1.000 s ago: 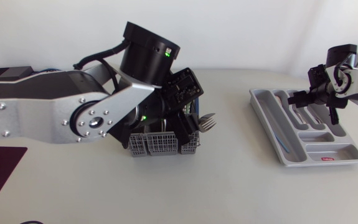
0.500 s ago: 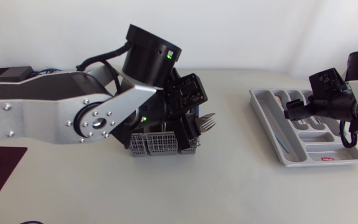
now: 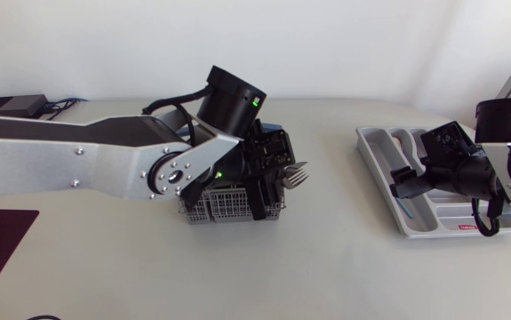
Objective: Sort the cutlery from the basket into the organizer compartments.
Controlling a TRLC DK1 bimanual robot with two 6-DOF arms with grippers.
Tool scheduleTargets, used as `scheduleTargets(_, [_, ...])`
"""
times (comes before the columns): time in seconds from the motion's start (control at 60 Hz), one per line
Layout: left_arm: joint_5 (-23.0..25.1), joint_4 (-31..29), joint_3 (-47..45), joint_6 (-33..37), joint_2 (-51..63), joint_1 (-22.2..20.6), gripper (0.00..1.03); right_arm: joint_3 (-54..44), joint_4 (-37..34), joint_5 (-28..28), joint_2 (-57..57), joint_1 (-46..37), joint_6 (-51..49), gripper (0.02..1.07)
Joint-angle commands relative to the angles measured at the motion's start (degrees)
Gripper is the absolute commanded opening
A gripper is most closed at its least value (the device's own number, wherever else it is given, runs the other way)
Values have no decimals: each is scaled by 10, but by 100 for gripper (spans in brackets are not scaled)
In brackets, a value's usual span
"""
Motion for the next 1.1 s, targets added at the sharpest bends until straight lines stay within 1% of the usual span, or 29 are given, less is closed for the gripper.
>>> scheduleTargets(0.0, [8, 14, 20, 21, 9, 12, 78, -15, -1, 0, -3, 9, -7, 87])
scheduleTargets(0.117, [12, 19, 24, 23, 11, 18, 78, -16, 7, 1, 3, 14, -5, 87])
scheduleTargets(0.167, [19, 20, 26, 23, 13, 22, 76, -17, 7, 2, 4, 18, -4, 87])
scheduleTargets(0.3, [29, 18, 28, 26, 16, 22, 75, -18, 8, 5, 12, 23, -3, 87])
scheduleTargets(0.35, [34, 17, 29, 26, 17, 22, 71, -18, 13, 5, 16, 22, -3, 87])
scheduleTargets(0.4, [43, 14, 31, 26, 17, 24, 70, -18, 15, 6, 18, 23, -3, 87])
scheduleTargets(0.45, [49, 8, 32, 26, 17, 26, 69, -18, 15, 7, 19, 22, -3, 87])
scheduleTargets(0.55, [56, 4, 38, 26, 23, 28, 65, -18, 20, 8, 20, 22, -4, 87])
scheduleTargets(0.717, [66, -5, 45, 26, 32, 29, 65, -19, 22, 8, 26, 23, -3, 87])
scheduleTargets(0.783, [73, -9, 48, 26, 36, 29, 61, -19, 22, 8, 26, 23, -3, 87])
scheduleTargets(1.083, [89, -18, 72, 26, 56, 28, 60, -19, 23, 8, 32, 23, -5, 87])
